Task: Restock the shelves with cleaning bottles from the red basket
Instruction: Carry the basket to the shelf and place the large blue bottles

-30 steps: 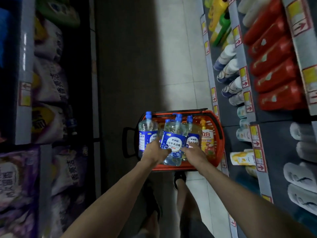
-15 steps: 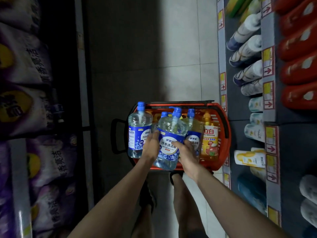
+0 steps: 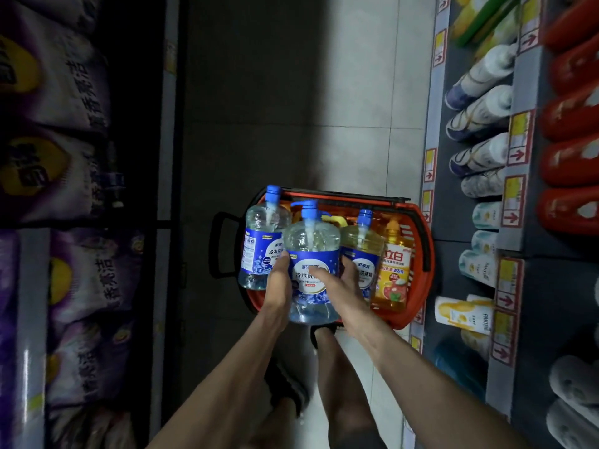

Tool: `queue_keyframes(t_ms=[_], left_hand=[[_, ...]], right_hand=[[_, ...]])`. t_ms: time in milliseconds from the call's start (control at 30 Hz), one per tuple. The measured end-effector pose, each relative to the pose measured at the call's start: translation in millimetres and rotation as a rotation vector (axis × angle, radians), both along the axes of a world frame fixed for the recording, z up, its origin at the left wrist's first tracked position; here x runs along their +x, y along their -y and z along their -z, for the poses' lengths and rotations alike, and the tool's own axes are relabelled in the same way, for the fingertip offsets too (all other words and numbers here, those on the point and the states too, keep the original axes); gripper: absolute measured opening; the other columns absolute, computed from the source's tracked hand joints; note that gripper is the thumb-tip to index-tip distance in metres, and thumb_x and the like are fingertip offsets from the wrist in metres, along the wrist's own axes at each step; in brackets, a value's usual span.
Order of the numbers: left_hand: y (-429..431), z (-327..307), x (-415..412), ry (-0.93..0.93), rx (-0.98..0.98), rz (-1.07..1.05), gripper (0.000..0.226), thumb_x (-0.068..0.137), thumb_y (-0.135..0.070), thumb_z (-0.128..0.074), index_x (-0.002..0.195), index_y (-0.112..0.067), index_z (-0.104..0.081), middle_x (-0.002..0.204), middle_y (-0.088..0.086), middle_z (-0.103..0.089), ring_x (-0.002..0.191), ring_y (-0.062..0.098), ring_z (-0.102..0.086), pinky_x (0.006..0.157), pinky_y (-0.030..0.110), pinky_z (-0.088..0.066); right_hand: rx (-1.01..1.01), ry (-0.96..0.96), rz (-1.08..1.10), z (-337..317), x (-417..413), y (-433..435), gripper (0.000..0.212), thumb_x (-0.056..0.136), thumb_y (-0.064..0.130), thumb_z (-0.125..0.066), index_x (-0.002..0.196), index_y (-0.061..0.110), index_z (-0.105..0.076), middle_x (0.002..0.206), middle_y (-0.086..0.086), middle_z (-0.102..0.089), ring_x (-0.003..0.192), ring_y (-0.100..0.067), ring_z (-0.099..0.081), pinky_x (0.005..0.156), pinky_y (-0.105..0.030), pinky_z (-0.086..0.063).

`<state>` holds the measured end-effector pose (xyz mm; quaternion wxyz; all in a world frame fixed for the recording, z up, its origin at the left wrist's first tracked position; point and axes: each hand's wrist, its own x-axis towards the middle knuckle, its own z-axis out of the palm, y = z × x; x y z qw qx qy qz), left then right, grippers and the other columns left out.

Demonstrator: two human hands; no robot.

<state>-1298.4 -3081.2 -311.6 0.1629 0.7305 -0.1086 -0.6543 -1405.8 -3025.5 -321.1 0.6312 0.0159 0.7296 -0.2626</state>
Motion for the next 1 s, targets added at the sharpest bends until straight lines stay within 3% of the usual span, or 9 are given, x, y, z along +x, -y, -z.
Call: queue_keyframes(t_ms=[67,167,267,433,533,600,667,800,1000], left_hand=[[-8,-10,6,0.001,0.029,-0.116,0.04,0.11,-0.042,-0.049,0.123,-0.011,-0.071,0.104,0.017,-0.081,0.095,0.037,-0.077,0.094,0.057,-0.06],[-18,-37,20,-0.071,0.049,-0.177,0.055,0.109,-0.05,-0.046,0.129,-0.005,-0.071,0.111,0.025,-0.078,0.099,0.041,-0.077,0.092,0.057,-0.062],[-24,-78,39,-0.121,-0.017,-0.227,0.054,0.105,-0.048,-0.055,0.127,-0.002,-0.072,0.111,0.027,-0.077,0.094,0.042,-0.078,0.086,0.06,-0.063],[-40,-149,91,-0.161,-0.186,-0.26,0.079,0.082,-0.063,-0.079,0.131,-0.003,-0.066,0.126,0.03,-0.071,0.121,0.051,-0.067,0.105,0.074,-0.048],[-44,-218,117,-0.166,-0.311,-0.264,0.058,0.097,-0.047,-0.072,0.127,0.001,-0.062,0.125,0.034,-0.069,0.119,0.05,-0.067,0.104,0.071,-0.05],[-53,-268,142,-0.147,-0.393,-0.232,0.041,0.105,-0.04,-0.061,0.125,-0.004,-0.064,0.123,0.029,-0.072,0.107,0.04,-0.072,0.097,0.059,-0.057],[-62,-316,169,-0.146,-0.485,-0.189,0.043,0.103,-0.041,-0.058,0.128,-0.007,-0.064,0.122,0.022,-0.074,0.102,0.031,-0.073,0.09,0.046,-0.061],[-90,-417,220,-0.204,-0.722,-0.095,0.045,0.096,-0.045,-0.06,0.13,-0.015,-0.067,0.124,0.007,-0.077,0.112,0.025,-0.075,0.088,0.037,-0.062],[-142,-525,296,-0.194,-1.008,-0.183,0.034,0.101,-0.032,-0.065,0.129,-0.013,-0.07,0.128,0.019,-0.074,0.119,0.044,-0.071,0.108,0.066,-0.05]], right_hand=[[-0.026,0.024,-0.054,-8,-2,0,0.081,0.086,0.037,-0.085,0.149,0.031,-0.034,0.135,-0.002,-0.06,0.111,-0.021,-0.068,0.095,-0.045,-0.059],[-0.112,0.02,-0.116,-36,3,2,0.073,0.087,0.031,-0.085,0.143,0.031,-0.038,0.118,0.009,-0.065,0.101,-0.011,-0.069,0.089,-0.037,-0.058],[-0.177,0.004,-0.097,-73,14,-1,0.083,0.069,0.043,-0.093,0.139,0.034,-0.051,0.121,0.002,-0.074,0.101,-0.019,-0.077,0.092,-0.047,-0.063],[-0.359,0.041,-0.173,-160,40,2,0.083,0.065,0.038,-0.095,0.137,0.032,-0.055,0.123,-0.001,-0.074,0.1,-0.022,-0.079,0.071,-0.04,-0.065],[-0.473,0.042,-0.24,-216,59,4,0.091,0.056,0.046,-0.094,0.138,0.036,-0.054,0.123,-0.001,-0.075,0.104,-0.024,-0.078,0.083,-0.048,-0.065],[-0.566,0.056,-0.288,-261,81,0,0.089,0.057,0.045,-0.094,0.136,0.036,-0.055,0.124,-0.001,-0.076,0.107,-0.024,-0.077,0.089,-0.047,-0.064],[-0.656,0.048,-0.312,-307,104,-6,0.089,0.059,0.043,-0.093,0.138,0.031,-0.055,0.125,-0.003,-0.075,0.11,-0.024,-0.076,0.092,-0.047,-0.063],[-0.854,0.039,-0.403,-400,151,-22,0.081,0.067,0.038,-0.094,0.138,0.028,-0.057,0.129,-0.007,-0.074,0.118,-0.029,-0.072,0.103,-0.059,-0.056],[-1.135,0.107,-0.629,-526,221,-47,0.077,0.082,0.019,-0.084,0.149,0.032,-0.047,0.137,-0.004,-0.07,0.123,-0.024,-0.071,0.104,-0.052,-0.057]])
